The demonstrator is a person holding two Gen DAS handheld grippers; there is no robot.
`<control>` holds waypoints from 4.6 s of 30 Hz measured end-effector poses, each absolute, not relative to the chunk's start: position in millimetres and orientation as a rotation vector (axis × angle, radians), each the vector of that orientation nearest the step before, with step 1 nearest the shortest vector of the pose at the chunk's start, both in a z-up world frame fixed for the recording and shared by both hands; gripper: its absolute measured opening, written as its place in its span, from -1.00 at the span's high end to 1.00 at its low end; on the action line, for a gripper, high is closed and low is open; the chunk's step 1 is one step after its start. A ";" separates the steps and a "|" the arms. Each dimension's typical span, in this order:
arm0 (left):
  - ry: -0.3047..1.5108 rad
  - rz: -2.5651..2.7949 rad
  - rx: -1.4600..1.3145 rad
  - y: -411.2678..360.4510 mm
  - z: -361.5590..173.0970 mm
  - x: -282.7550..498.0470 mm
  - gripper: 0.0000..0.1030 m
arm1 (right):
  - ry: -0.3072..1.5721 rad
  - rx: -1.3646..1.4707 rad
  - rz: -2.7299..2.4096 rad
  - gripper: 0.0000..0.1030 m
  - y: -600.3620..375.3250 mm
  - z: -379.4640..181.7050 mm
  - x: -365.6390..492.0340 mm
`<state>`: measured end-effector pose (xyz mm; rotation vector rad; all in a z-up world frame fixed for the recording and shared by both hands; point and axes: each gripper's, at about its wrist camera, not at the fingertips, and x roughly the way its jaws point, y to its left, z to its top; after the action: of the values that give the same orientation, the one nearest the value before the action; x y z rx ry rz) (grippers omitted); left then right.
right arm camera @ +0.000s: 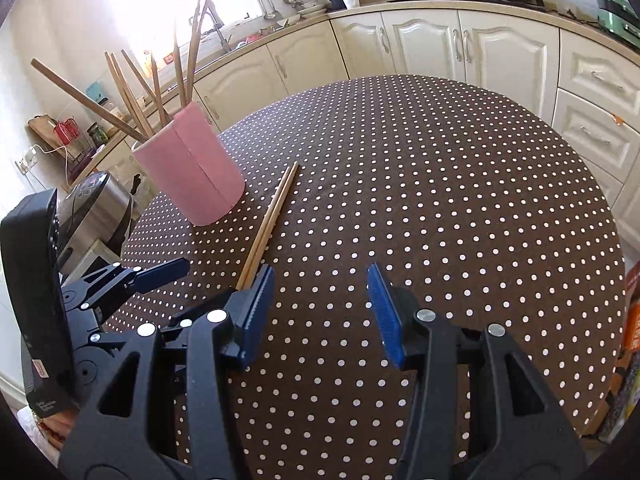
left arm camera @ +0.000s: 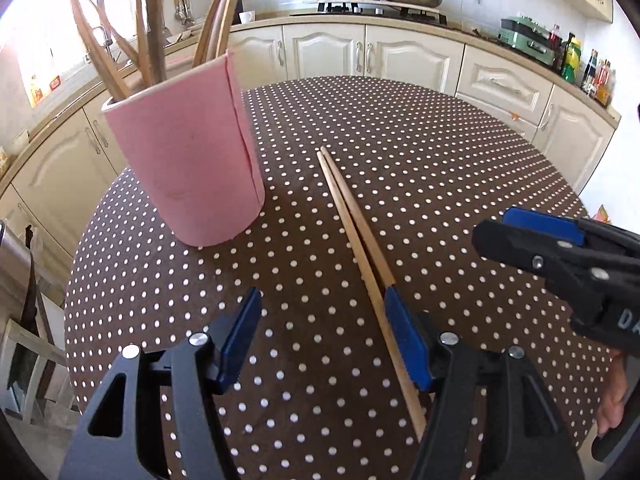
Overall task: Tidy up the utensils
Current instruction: 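Close the left gripper on a chopstick while the right gripper grasps another, then lift both held chopsticks up toward the pink cup, then lower both held chopsticks into the pink cup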
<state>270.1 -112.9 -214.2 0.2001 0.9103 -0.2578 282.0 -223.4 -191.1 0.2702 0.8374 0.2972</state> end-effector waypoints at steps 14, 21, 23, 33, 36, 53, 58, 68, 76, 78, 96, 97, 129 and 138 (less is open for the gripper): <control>0.989 -0.222 0.152 -141.0 -211.6 356.6 0.21 | 0.848 0.287 0.289 0.05 -242.2 -192.4 295.0; 1.006 -0.243 0.128 -152.5 -210.1 379.7 0.88 | 0.876 0.293 0.288 0.05 -245.1 -193.2 306.8; 1.001 -0.246 0.115 -147.6 -211.4 377.8 0.88 | 0.889 0.290 0.293 0.05 -241.7 -193.2 310.9; 0.991 -0.232 0.074 -117.8 -215.3 322.8 0.88 | 0.981 0.252 0.317 0.05 -199.3 -194.9 345.1; 0.995 -0.220 0.062 -107.2 -214.9 317.1 0.88 | 1.001 0.222 0.316 0.05 -183.7 -192.8 355.9; 1.040 -0.237 0.053 -88.5 -215.2 352.6 0.55 | 1.143 0.018 0.235 0.64 -124.8 -194.8 409.6; 1.033 -0.231 0.098 -97.4 -215.4 362.2 0.56 | 1.173 0.019 0.269 0.85 -126.7 -194.2 412.8; 1.021 -0.277 0.093 -91.8 -216.9 354.4 0.89 | 1.176 0.094 0.333 0.89 -160.5 -193.8 389.5; 0.932 -0.379 0.017 -85.6 -200.0 320.6 0.89 | 1.070 0.172 0.366 0.89 -192.3 -173.7 341.4; 0.904 -0.402 0.005 -85.7 -192.4 309.9 0.89 | 1.045 0.179 0.374 0.89 -196.8 -165.3 331.4; 0.488 -0.545 -0.099 -45.7 -122.6 209.5 0.89 | 0.728 0.222 0.437 0.89 -217.1 -68.1 261.7; 0.459 -0.542 -0.110 -40.5 -120.8 203.3 0.89 | 0.716 0.221 0.437 0.89 -216.6 -64.9 260.9; -0.045 -0.434 -0.271 25.1 -30.1 188.9 0.89 | 0.554 0.162 0.477 0.89 -169.1 3.4 301.9; -0.090 -0.356 -0.325 45.6 -9.9 233.3 0.89 | 0.527 0.129 0.488 0.89 -151.2 17.4 326.6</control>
<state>233.3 45.6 -9.9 -0.3254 -0.0899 -0.3558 326.6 -151.2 17.4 0.1290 0.5275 0.4878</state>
